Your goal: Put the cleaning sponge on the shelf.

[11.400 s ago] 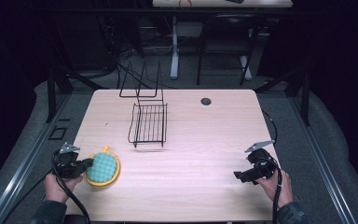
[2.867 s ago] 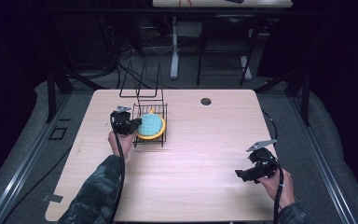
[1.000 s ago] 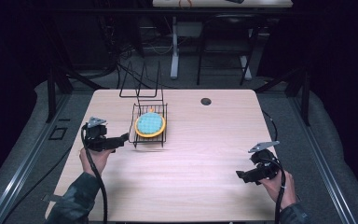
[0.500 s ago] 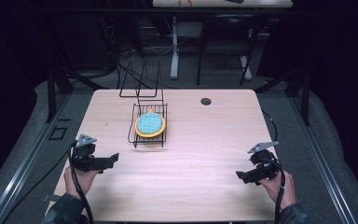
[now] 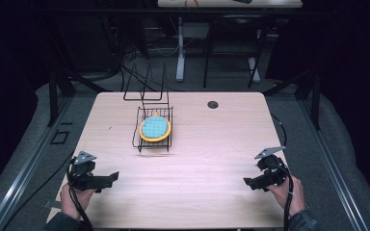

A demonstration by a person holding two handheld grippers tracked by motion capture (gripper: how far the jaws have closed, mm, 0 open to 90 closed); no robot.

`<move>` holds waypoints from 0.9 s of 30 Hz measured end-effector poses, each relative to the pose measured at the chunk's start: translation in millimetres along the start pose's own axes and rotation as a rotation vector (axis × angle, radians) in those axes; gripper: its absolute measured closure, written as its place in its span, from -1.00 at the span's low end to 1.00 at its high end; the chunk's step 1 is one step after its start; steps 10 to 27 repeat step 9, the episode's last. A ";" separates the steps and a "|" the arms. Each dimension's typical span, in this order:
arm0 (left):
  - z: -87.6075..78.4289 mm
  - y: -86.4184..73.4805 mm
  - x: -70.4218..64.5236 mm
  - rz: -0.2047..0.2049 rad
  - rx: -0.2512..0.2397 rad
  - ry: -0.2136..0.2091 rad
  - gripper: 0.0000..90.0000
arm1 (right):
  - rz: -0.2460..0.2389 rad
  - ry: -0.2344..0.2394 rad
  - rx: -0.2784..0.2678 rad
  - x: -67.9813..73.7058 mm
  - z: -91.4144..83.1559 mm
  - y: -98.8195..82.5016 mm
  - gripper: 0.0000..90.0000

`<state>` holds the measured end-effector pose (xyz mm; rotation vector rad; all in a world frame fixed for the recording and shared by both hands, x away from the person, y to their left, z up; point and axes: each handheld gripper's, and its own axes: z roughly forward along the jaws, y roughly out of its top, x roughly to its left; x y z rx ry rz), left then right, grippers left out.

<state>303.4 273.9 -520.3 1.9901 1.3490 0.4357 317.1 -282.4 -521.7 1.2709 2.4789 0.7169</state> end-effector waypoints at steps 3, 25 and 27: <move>2.9 0.9 -0.4 0.007 0.018 -0.013 -1.00 | 0.000 0.005 0.008 -0.5 0.4 -0.2 -0.88; 4.1 1.3 1.8 -0.008 0.026 -0.028 -0.98 | 0.000 0.009 0.008 -1.5 0.7 -0.2 -0.88; 4.1 1.3 1.8 -0.008 0.026 -0.028 -0.98 | 0.000 0.009 0.008 -1.5 0.7 -0.2 -0.88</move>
